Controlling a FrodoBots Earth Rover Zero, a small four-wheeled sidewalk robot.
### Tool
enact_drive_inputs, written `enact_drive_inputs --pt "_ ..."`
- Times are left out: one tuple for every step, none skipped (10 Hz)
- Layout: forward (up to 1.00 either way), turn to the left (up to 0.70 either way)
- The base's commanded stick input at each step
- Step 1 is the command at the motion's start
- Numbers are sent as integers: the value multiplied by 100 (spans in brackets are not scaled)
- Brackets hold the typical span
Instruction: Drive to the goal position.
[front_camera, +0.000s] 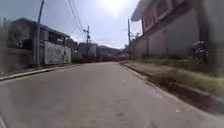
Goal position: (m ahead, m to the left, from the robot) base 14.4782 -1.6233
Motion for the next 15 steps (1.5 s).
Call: enact_drive_inputs --pt "100 7" --pt "100 7" --pt "100 7" --pt "100 7" --pt "100 7" --pt "100 7" --pt "100 7" --pt "100 7" --pt "100 7" --pt "100 7" --pt "100 2" --pt "100 -7" --pt "100 -15" --pt "100 -24" --pt "100 -32"
